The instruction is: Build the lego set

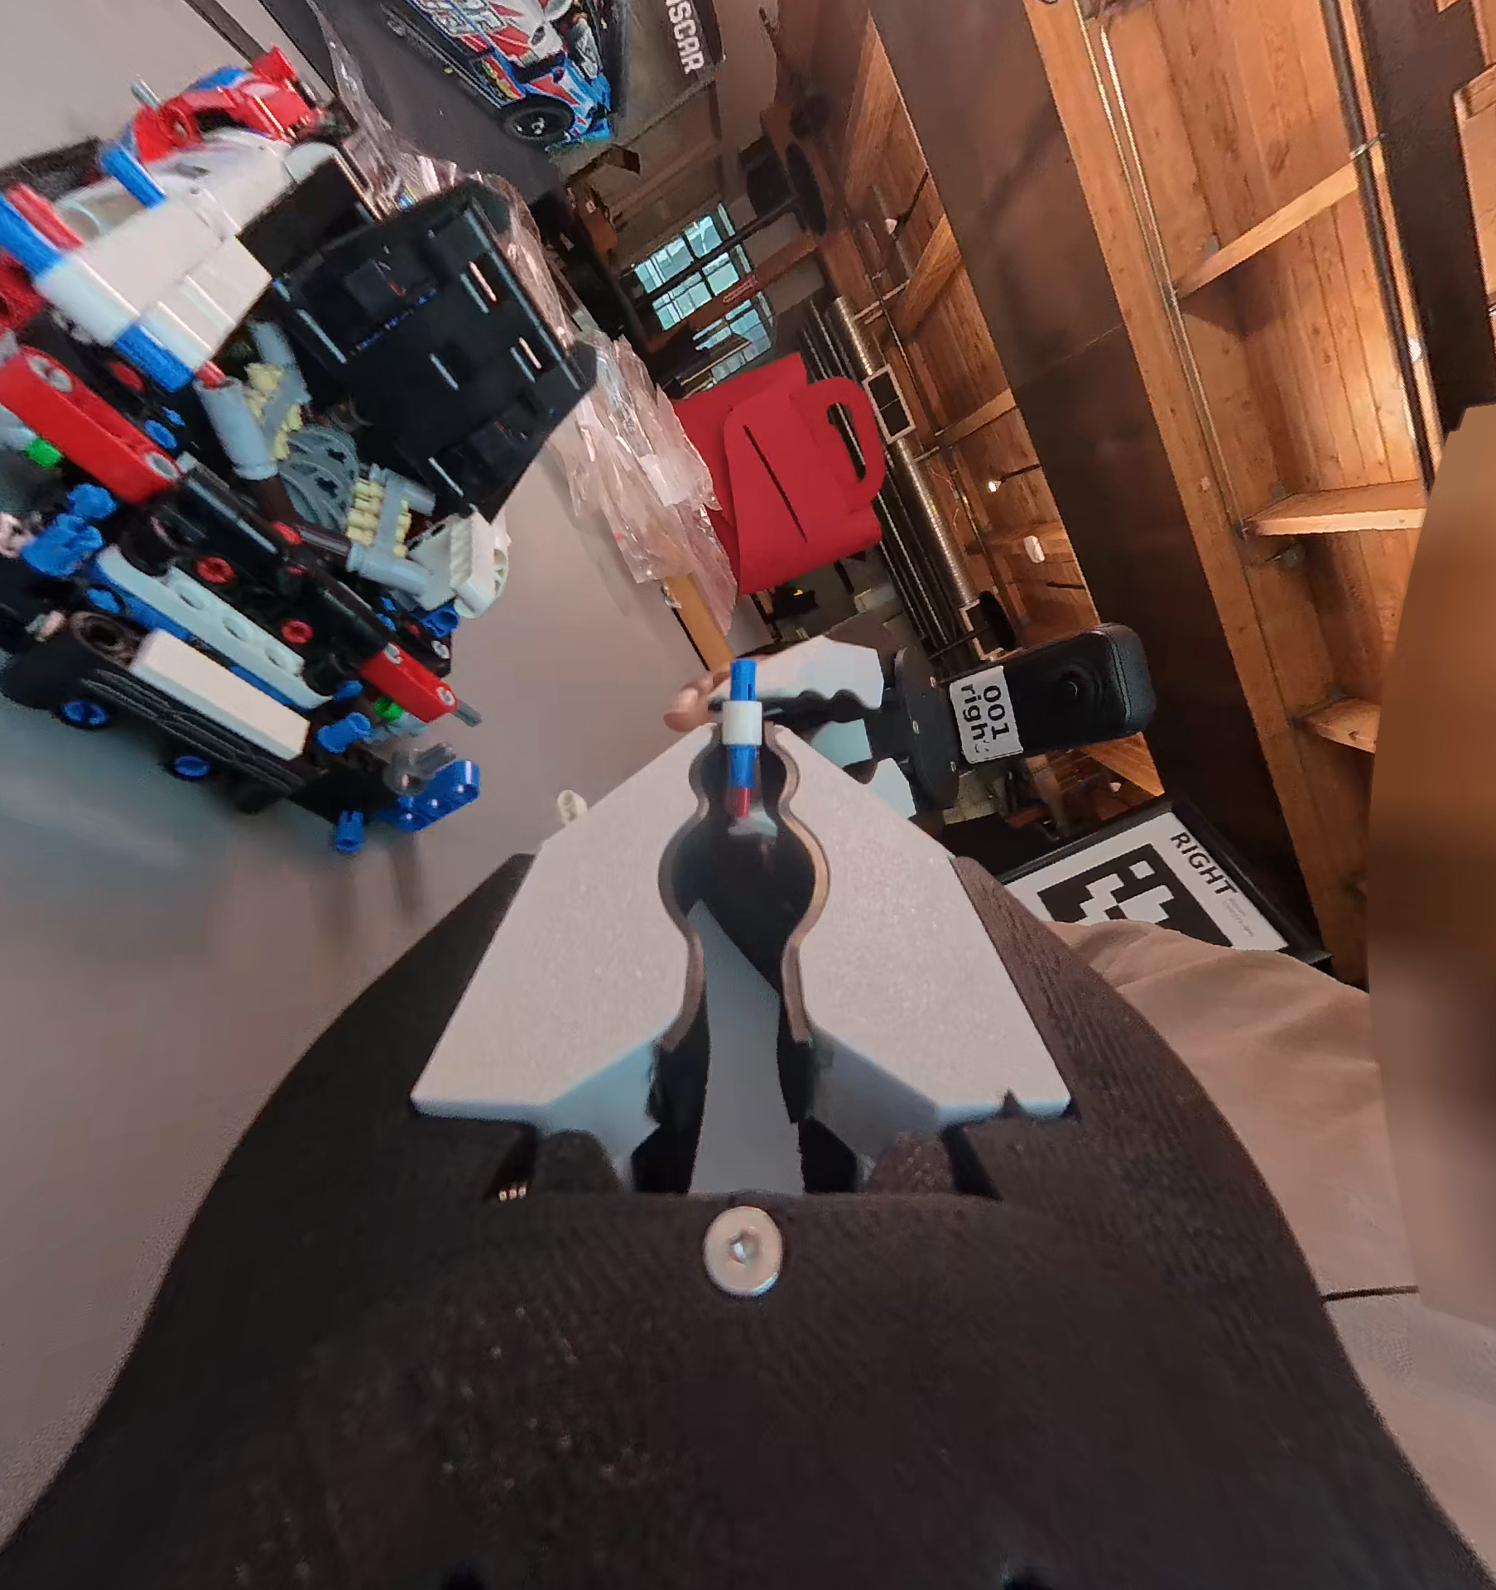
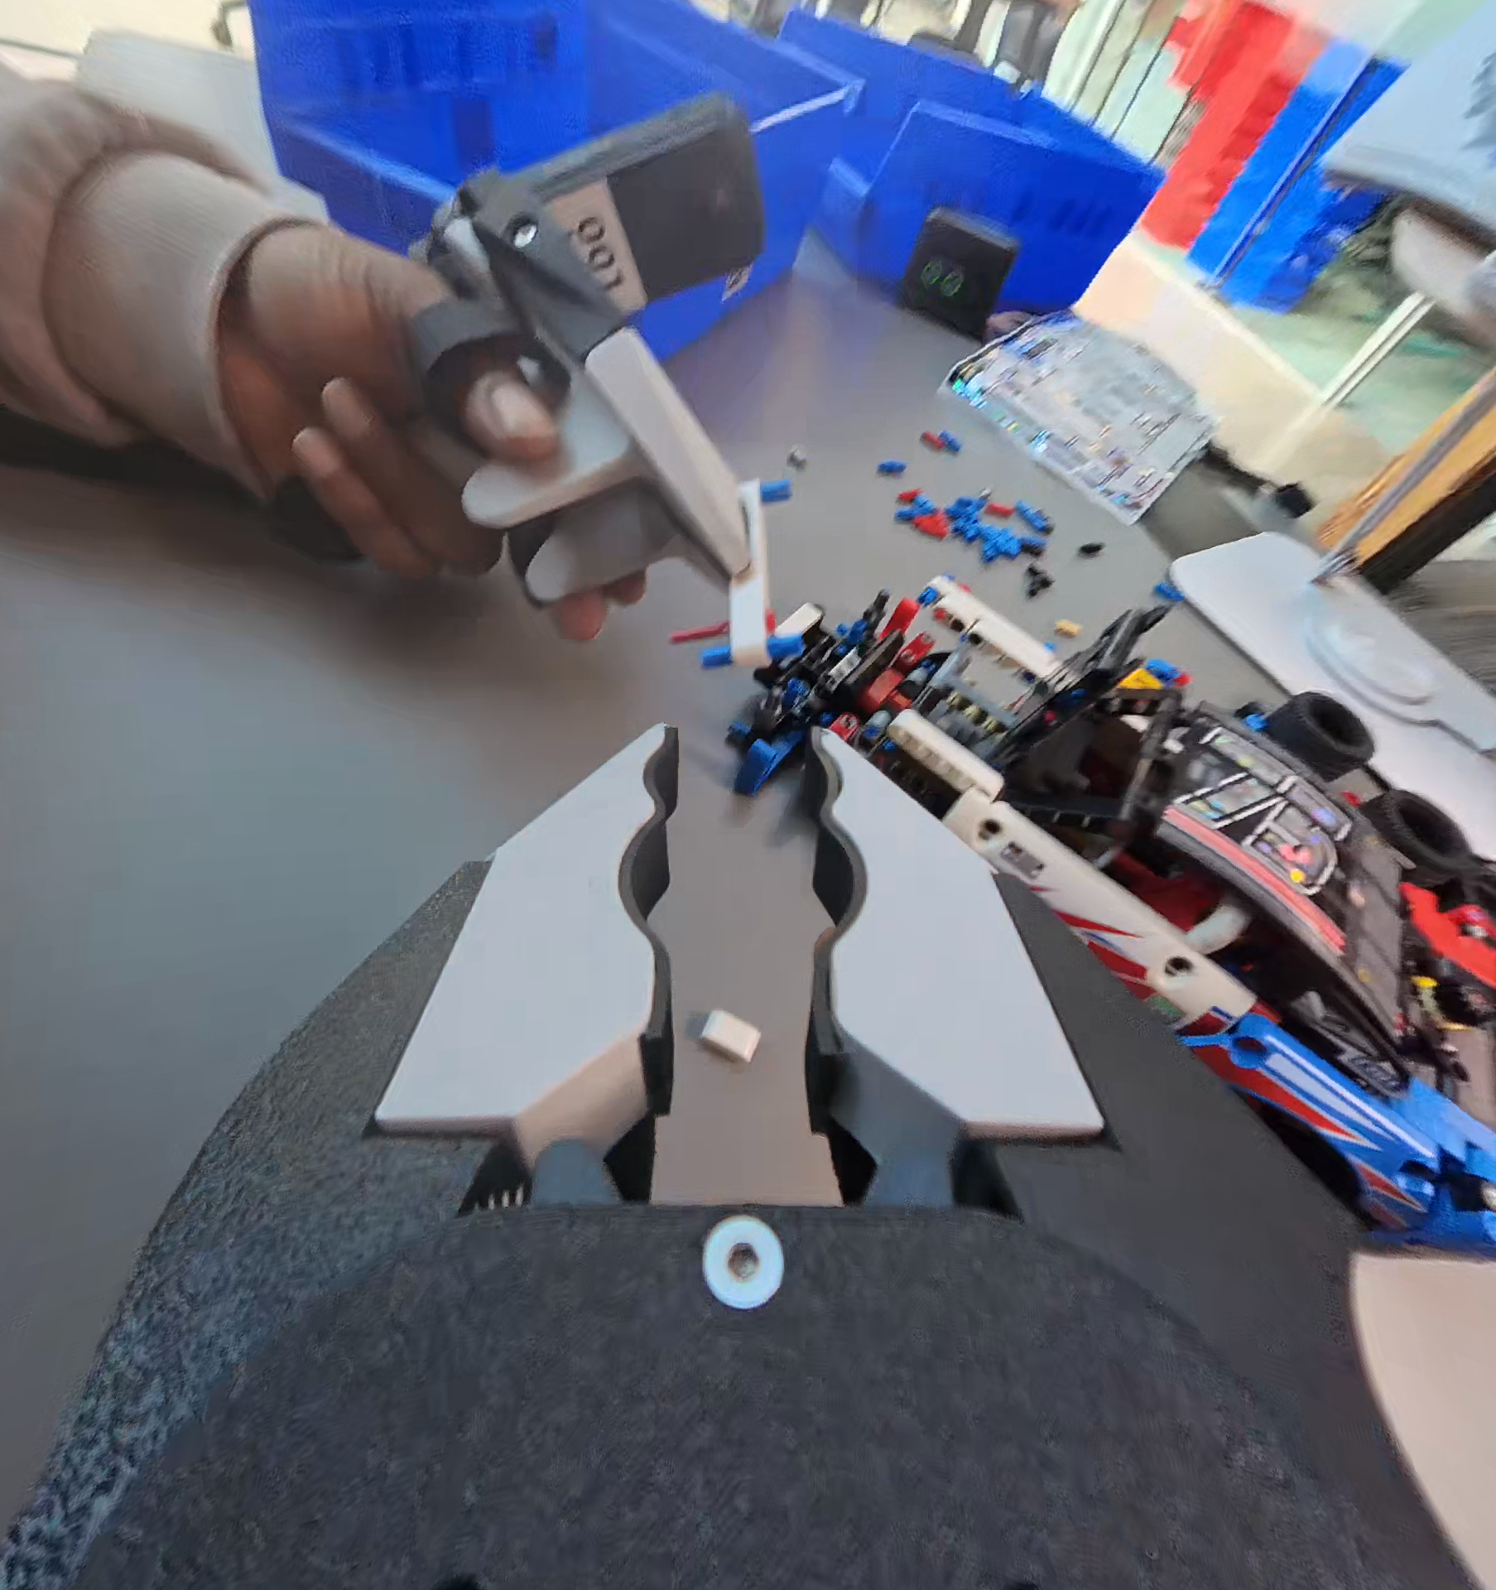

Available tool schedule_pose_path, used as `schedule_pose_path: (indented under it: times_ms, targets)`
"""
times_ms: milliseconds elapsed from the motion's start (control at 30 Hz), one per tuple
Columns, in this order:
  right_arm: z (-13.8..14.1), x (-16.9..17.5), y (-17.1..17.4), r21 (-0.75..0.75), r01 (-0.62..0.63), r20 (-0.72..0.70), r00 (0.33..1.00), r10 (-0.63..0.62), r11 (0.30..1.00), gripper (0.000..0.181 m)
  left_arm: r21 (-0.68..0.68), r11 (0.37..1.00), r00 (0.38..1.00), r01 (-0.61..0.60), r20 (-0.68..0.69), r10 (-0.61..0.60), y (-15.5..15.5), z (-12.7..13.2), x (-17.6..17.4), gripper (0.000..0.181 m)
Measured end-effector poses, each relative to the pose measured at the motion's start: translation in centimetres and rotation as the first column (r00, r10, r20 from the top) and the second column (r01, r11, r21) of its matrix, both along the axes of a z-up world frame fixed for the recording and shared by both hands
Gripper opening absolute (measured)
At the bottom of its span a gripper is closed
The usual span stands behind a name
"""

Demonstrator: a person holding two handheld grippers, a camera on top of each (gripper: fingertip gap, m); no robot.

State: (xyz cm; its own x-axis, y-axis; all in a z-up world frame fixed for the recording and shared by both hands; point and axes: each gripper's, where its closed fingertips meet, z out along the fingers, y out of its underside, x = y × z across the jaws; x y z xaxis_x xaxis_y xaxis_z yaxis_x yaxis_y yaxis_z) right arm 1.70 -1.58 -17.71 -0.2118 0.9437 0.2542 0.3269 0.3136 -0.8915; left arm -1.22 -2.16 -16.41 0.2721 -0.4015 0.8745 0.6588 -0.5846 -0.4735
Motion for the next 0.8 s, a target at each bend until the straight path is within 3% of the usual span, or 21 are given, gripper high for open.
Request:
schedule_pose_path:
  times_ms: [100,167,367,500,567,633,700,733,800]
  targets:
    - [1.1,-0.8,-0.6,0.096,0.002,-0.074,0.997,0.005,0.995,0.03,-0.001,1.0,0.998,0.015,0.054,-0.015,-0.1,0.4,1.0,0.006]
    - [0.9,-0.8,-2.0,0.097,-0.073,-0.064,0.995,0.08,0.993,0.014,0.007,0.999,0.998,0.037,0.056,-0.038,-0.3,0.5,1.2,0.005]
    - [1.3,-0.7,-2.3,0.069,-0.103,-0.059,0.992,0.108,0.992,0.028,0.016,0.999,0.998,0.034,0.055,-0.035,-0.5,0.7,1.3,0.006]
    - [0.9,-1.0,-2.5,0.189,-0.091,-0.049,0.994,0.102,0.978,0.017,0.01,0.999,0.996,0.043,0.077,-0.044,-0.5,0.7,1.5,0.005]
    - [1.1,-0.6,-2.8,0.135,-0.149,-0.023,0.988,0.153,0.98,0.016,0.023,0.996,0.994,0.082,0.07,-0.084,-0.9,0.9,1.9,0.01]
    - [2.4,0.3,-3.3,-0.029,-0.251,-0.039,0.967,0.25,0.967,0.015,0.098,0.987,0.99,0.131,0.031,-0.135,-1.5,1.9,2.2,0.019]
    - [4.3,1.3,-3.3,-0.239,-0.352,-0.112,0.936,0.335,0.905,0.015,0.194,0.965,0.984,0.175,-0.065,-0.165,-2.3,3.2,2.5,0.028]
    - [5.6,1.8,-3.2,-0.366,-0.411,-0.175,0.912,0.372,0.835,0.014,0.255,0.949,0.98,0.183,-0.123,-0.156,-2.7,3.8,2.5,0.033]
    - [8.7,2.8,-3.0,-0.593,-0.524,-0.356,0.852,0.385,0.611,0.014,0.36,0.915,0.966,0.183,-0.241,-0.098,-3.2,4.8,2.8,0.038]
